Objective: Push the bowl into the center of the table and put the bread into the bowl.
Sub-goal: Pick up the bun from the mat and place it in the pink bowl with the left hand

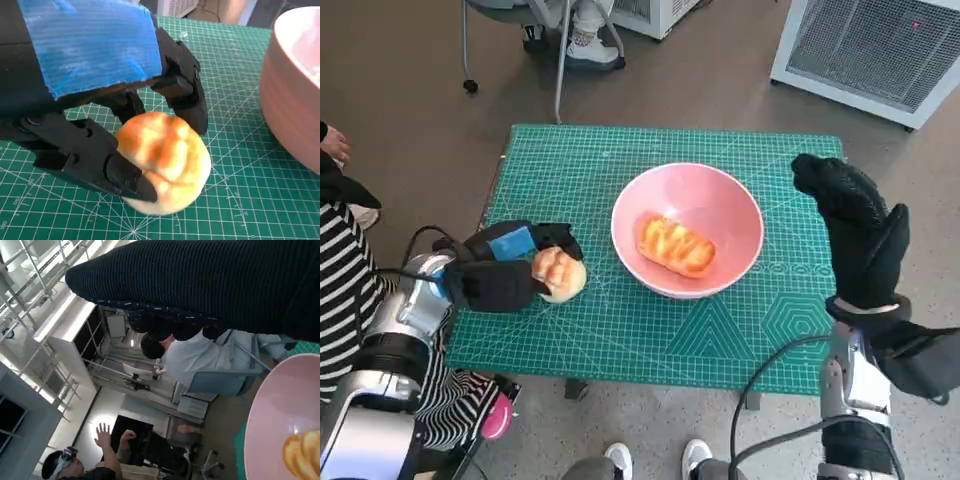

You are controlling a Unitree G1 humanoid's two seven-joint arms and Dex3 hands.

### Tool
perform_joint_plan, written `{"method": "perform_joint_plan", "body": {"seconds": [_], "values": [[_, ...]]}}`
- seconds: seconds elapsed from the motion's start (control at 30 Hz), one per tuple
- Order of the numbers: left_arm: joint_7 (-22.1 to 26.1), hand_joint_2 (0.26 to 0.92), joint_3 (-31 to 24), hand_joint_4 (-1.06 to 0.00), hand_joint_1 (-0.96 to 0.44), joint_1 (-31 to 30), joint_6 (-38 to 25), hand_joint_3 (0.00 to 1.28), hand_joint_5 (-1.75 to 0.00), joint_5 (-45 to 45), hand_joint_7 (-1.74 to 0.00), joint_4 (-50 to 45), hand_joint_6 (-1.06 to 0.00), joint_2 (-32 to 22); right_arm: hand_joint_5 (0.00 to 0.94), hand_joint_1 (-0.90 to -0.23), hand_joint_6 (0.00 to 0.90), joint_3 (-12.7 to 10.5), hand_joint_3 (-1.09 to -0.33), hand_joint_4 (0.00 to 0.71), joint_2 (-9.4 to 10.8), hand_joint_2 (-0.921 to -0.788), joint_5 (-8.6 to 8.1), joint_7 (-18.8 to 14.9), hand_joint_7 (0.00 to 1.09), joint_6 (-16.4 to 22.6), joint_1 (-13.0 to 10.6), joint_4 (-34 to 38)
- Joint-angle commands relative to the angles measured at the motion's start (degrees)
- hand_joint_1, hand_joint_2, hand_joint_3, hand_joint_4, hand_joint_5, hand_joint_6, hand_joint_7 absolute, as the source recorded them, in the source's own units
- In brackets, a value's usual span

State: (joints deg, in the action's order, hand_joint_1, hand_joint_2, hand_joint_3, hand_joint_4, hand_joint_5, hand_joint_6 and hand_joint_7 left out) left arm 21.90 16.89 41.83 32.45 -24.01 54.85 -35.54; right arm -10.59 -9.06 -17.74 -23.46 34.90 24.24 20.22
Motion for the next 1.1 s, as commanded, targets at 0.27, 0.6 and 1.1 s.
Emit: {"method": "perform_joint_plan", "body": {"seconds": [0.27, 0.6, 1.1], "values": [[2.02, 0.920, -2.25, -0.79, 0.00, -1.68, 0.79, 0.03, -1.06, 2.44, -1.18, -4.45, -0.60, -1.53, 0.000, -0.743, 0.052, -0.05, -0.686, 0.156, -0.33, -0.921, 0.31, -0.01, 0.48, -0.63, -1.73, -0.25], [5.78, 0.920, -6.73, -0.79, 0.00, -3.80, -1.98, 0.03, -1.06, 7.07, -1.19, -17.85, -0.60, -3.29, 0.000, -0.739, 0.052, -0.34, -0.686, 0.156, -0.57, -0.921, 0.31, 0.11, 0.49, -1.00, -2.09, -0.69], [3.88, 0.920, -12.14, -0.77, 0.00, -1.56, -8.69, 0.05, -1.09, 12.51, -1.19, -35.26, -0.58, 0.85, 0.000, -0.741, 0.049, -0.61, -0.688, 0.154, -0.66, -0.921, 0.40, 0.22, 0.49, -1.65, -2.17, -0.96]]}}
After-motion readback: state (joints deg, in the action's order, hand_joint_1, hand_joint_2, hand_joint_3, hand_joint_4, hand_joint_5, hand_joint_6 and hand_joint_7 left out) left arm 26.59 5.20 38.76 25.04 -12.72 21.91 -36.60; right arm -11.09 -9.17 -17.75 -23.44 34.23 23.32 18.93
